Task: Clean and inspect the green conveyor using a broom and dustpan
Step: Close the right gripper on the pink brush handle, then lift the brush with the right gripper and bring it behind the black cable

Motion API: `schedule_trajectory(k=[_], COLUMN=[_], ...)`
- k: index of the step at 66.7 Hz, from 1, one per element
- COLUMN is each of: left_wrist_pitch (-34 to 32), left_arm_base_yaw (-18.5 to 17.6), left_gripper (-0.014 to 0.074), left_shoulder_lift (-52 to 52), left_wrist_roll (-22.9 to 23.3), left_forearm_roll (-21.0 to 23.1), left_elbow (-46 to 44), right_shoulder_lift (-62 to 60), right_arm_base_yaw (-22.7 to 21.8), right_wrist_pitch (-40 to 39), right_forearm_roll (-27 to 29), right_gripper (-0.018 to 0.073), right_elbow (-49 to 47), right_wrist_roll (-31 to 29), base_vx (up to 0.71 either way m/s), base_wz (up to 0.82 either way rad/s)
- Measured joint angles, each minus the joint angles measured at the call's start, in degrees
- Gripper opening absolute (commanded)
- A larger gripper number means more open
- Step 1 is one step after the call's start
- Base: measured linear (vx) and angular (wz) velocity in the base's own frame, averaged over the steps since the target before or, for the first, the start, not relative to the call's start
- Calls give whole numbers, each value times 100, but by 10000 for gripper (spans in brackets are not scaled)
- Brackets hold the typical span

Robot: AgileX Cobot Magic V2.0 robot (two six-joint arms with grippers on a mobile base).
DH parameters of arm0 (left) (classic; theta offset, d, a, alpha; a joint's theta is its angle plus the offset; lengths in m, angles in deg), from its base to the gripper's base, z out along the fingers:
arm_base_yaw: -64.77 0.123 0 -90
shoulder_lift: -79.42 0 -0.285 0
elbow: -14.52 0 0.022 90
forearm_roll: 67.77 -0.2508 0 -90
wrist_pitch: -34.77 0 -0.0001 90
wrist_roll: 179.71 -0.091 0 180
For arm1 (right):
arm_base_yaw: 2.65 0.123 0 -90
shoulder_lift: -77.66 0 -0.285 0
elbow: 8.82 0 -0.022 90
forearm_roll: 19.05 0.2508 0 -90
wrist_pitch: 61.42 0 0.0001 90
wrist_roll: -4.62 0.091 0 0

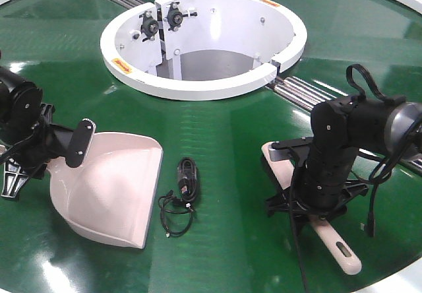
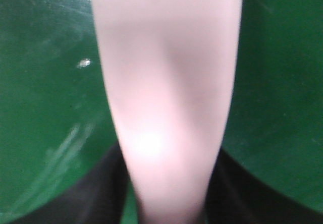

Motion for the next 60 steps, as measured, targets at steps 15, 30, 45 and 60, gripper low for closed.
schedule_trajectory(k=[15,30,45,60], left_wrist_pitch=[0,0,0,0], left_arm_base_yaw=[0,0,0,0], left_gripper=[-7,-7,-7,-7], left_shoulder_lift=[0,0,0,0], left_wrist_roll=[0,0,0,0], left_forearm_roll=[0,0,0,0], left_elbow=[0,0,0,0], right_shoulder_lift=[-39,-507,-873,-755], right_arm_base_yaw=[0,83,783,1376], right_wrist_pitch=[-2,17,17,12], right_forearm_roll=[0,63,-14,-2], right_gripper=[-16,-9,-6,-5], right_elbow=[-118,-123,-130,-130], right_wrist_roll=[156,550,1310,2198], base_vx=[0,0,0,0], base_wz=[0,0,0,0])
